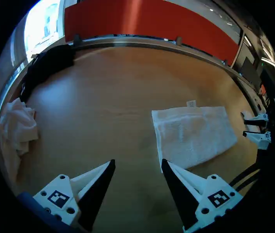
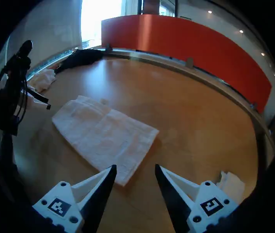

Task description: Fold towel

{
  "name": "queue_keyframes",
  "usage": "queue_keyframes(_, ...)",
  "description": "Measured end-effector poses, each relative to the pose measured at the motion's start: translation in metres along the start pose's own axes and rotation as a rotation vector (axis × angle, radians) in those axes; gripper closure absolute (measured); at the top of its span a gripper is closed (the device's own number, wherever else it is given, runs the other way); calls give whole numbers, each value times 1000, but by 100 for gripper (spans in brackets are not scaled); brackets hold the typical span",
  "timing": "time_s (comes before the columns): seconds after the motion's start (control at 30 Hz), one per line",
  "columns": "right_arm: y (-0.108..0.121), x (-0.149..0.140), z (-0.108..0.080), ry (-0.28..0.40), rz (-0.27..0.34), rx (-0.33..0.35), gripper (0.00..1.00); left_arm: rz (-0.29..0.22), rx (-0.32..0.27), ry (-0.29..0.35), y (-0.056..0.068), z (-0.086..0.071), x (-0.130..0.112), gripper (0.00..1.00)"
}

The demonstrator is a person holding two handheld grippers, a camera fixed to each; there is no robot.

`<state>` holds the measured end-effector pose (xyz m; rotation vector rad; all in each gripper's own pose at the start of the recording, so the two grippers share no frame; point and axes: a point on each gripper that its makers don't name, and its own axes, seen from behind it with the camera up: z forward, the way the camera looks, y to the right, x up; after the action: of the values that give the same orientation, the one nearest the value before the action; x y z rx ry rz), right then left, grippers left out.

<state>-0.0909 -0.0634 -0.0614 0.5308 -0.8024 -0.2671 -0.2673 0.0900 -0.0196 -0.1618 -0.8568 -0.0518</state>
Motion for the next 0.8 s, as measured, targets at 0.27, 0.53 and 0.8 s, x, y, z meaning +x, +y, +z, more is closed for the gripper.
queue_keyframes(0.27, -12, -15, 2, -42, -51, 64, 24, -26, 16, 2, -5, -13, -12, 12)
queue_keyframes(0.53, -15, -33, 7, -97, -109, 108, 24, -61, 36, -4, -13, -27, -33, 12)
queue_keyframes(0.8, -15, -40, 10, -124, -130, 128, 30, -80, 53, -8, -21, -38, -47, 12)
